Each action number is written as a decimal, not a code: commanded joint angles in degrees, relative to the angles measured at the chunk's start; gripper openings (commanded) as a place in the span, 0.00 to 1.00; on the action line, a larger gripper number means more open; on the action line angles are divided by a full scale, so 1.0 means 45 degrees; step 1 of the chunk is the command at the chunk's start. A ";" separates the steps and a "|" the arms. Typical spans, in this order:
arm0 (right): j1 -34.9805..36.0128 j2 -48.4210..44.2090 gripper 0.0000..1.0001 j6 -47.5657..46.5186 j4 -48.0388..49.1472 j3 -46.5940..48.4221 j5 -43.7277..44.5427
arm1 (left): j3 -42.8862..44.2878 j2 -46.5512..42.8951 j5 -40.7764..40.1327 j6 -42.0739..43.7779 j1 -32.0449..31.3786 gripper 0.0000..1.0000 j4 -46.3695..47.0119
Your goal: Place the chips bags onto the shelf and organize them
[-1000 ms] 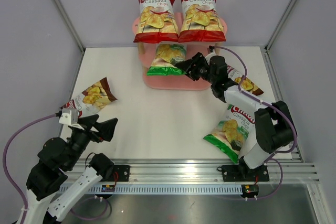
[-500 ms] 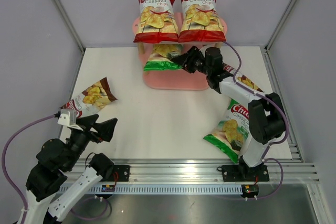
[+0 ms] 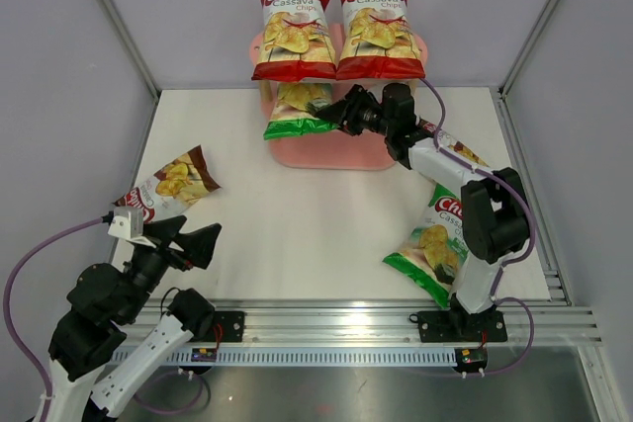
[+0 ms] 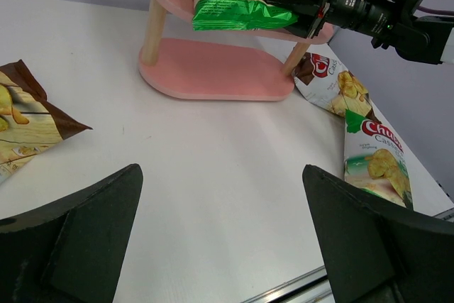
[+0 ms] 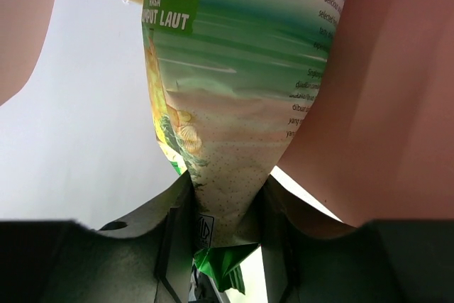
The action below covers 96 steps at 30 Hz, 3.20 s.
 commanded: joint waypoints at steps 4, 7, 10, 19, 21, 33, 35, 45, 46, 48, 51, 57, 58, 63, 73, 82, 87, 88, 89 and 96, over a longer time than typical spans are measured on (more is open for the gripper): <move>0.0172 0.0262 0.44 0.0098 0.0673 0.0620 -0.0293 | -0.0024 -0.0060 0.0381 0.0279 -0.0047 0.99 0.0648; 0.0153 0.0282 0.44 0.0469 0.0928 0.0424 0.0157 | -0.0024 -0.0138 0.0361 0.0260 -0.0047 0.99 0.0648; 0.0211 0.0340 0.44 0.0801 0.1181 0.0307 0.0567 | -0.0044 -0.0216 0.0361 0.0279 -0.0047 0.99 0.0667; 0.0367 0.0672 0.47 0.1153 0.1124 0.0872 0.0726 | -0.0063 -0.0217 0.0361 0.0279 -0.0047 0.99 0.0667; 0.0387 0.0750 0.47 0.1115 0.1007 0.1029 0.0706 | -0.0063 -0.0236 0.0342 0.0260 -0.0047 0.99 0.0648; 0.0406 0.0185 0.53 0.1232 0.1046 0.0620 0.0822 | -0.0083 -0.0216 0.0342 0.0240 -0.0047 0.99 0.0667; 0.0407 -0.0264 0.57 0.1056 0.0949 0.0347 0.0900 | -0.0083 -0.0217 0.0361 0.0260 -0.0047 0.99 0.0667; 0.0212 -0.2001 0.70 0.0138 -0.0477 -0.0746 0.1584 | -0.0083 -0.0197 0.0576 0.0299 -0.0047 0.99 0.0706; 0.0153 -0.2177 0.71 0.0060 -0.0536 -0.1135 0.1623 | -0.0064 -0.0216 0.0595 0.0299 -0.0047 0.99 0.0726; -0.0080 -0.2841 0.73 -0.0018 -0.0849 -0.1605 0.1720 | -0.0064 -0.0138 0.0615 0.0299 -0.0066 0.99 0.0706; -0.0354 -0.3934 0.76 -0.0116 -0.1043 -0.2738 0.1857 | -0.0024 0.0076 0.0635 0.0280 -0.0047 0.99 0.0706; -0.0667 -0.6375 0.99 -0.1539 -0.3130 -0.3833 0.2927 | 0.0054 0.0680 0.0693 0.0182 -0.0047 0.99 0.0707; -0.0648 -0.7036 0.99 -0.2141 -0.3540 -0.3989 0.3203 | 0.0131 0.0953 0.0693 0.0143 -0.0047 0.99 0.0687; -0.0668 -0.8953 0.99 -0.3786 -0.7348 -0.4049 0.6010 | -0.0042 0.2106 0.1237 -0.0577 -0.0047 0.99 0.1094; -0.0667 -1.2953 0.99 -0.4979 -1.2527 -0.4595 0.8753 | -0.2212 0.7610 0.6238 -0.2786 -0.0416 0.99 0.6892; -0.0668 -1.5809 0.99 -0.5546 -1.4890 -0.3992 0.7210 | 0.0321 1.4459 0.6142 -0.2611 -0.3639 0.99 0.9923; -0.0648 -1.6902 1.00 -0.5838 -1.5263 -0.3717 0.6120 | 0.2646 1.7960 0.6843 -0.2495 -0.4673 0.99 1.0531; -0.0667 -1.7099 0.99 -0.5878 -1.5166 -0.3794 0.6038 | 0.3502 1.8992 0.6981 -0.2436 -0.4773 0.99 1.0395; -0.0668 -1.7256 1.00 -0.5917 -1.5127 -0.3872 0.6057 | 0.3975 1.9582 0.7137 -0.2358 -0.4812 0.99 1.0278; -0.0668 -1.7726 0.99 -0.5936 -1.5380 -0.3912 0.5647 | 0.6965 2.3373 0.9498 -0.2259 -0.4891 0.99 0.9614</move>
